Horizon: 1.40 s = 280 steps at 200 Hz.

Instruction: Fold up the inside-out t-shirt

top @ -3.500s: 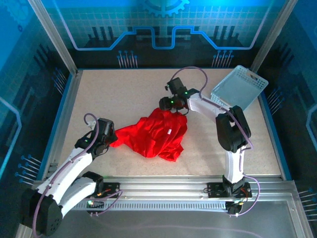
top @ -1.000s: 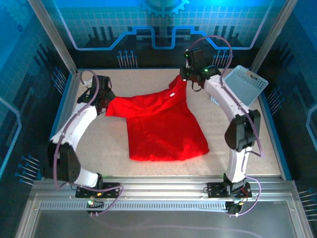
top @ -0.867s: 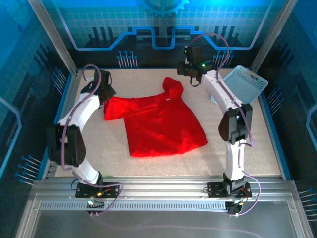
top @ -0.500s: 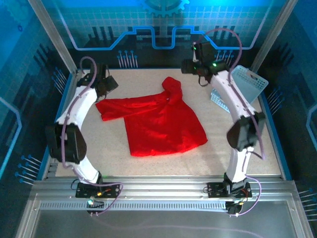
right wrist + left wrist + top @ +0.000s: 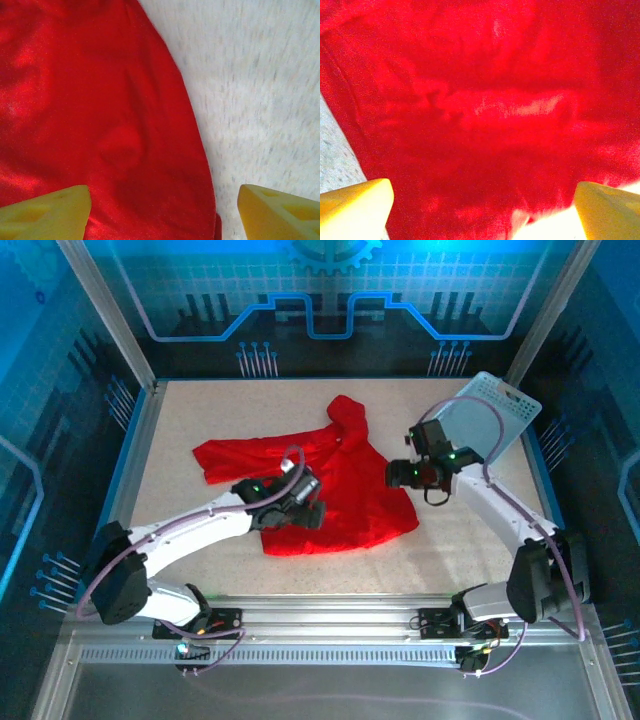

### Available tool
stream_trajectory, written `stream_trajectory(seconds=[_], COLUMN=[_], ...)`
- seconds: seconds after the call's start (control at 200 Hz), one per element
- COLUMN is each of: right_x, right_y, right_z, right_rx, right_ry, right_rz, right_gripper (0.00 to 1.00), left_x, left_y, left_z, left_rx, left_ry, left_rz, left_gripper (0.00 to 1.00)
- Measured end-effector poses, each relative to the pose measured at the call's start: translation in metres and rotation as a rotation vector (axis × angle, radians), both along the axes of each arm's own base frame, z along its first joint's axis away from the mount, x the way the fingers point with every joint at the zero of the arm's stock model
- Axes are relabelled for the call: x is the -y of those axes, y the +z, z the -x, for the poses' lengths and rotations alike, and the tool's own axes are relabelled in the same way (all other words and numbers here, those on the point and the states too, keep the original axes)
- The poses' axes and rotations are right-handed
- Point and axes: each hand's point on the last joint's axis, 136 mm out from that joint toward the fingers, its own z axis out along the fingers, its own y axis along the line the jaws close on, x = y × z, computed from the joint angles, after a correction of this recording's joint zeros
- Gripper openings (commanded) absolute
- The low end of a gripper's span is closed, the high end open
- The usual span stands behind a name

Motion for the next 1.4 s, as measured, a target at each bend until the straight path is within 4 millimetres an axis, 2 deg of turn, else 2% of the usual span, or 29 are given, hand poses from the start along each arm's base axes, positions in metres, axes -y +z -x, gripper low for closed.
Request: stream_trajectory(seconds=[0.085, 0.195, 0.35, 0.525, 0.615, 0.79, 0.955, 1.06, 1.226, 1.301, 1.356, 1.401], right_x=[0.002, 0.001, 0.004, 0.007, 0.005, 0.0, 0.0, 0.001, 0.002, 0.006, 0.008, 0.01], right_y=[-0.024, -0.041, -0.058, -0.08, -0.086, -0.086, -0.086, -0.083, -0.06, -0.039, -0.018, 0.008], right_z=[0.013, 0.019, 0.019, 0.022, 0.024, 0.019, 0.017, 0.018, 0.017, 0.02, 0.02, 0.019], right_rx=[-0.072, -0.121, -0.173, -0.235, -0.254, -0.236, -0.229, -0.214, -0.154, -0.115, -0.073, -0.016], right_ry=[-0.007, -0.024, -0.067, -0.102, -0.11, -0.109, -0.121, -0.124, -0.129, -0.133, -0.136, -0.137], right_rz=[0.002, -0.007, -0.002, 0.0, -0.013, -0.037, -0.048, -0.05, -0.065, -0.062, -0.058, -0.062], right_gripper=[0.77, 0.77, 0.76, 0.63, 0.51, 0.23, 0.08, 0.01, 0.0, 0.0, 0.0, 0.0], left_x=[0.007, 0.014, 0.012, 0.008, 0.009, 0.01, 0.009, 0.006, 0.003, 0.004, 0.005, 0.006], left_y=[-0.018, -0.033, -0.056, -0.076, -0.08, -0.083, -0.088, -0.088, -0.08, -0.063, -0.04, -0.018], left_z=[0.019, 0.033, 0.038, 0.041, 0.04, 0.038, 0.034, 0.03, 0.024, 0.021, 0.018, 0.017], left_rx=[-0.033, -0.062, -0.099, -0.132, -0.135, -0.135, -0.139, -0.139, -0.118, -0.081, -0.019, 0.046], left_ry=[-0.059, -0.11, -0.117, -0.116, -0.121, -0.119, -0.106, -0.088, -0.074, -0.078, -0.086, -0.098], left_rz=[-0.042, -0.083, -0.13, -0.171, -0.179, -0.178, -0.182, -0.178, -0.163, -0.128, -0.094, -0.074], left_gripper=[0.95, 0.95, 0.96, 0.87, 0.74, 0.43, 0.15, 0.0, 0.0, 0.0, 0.0, 0.0])
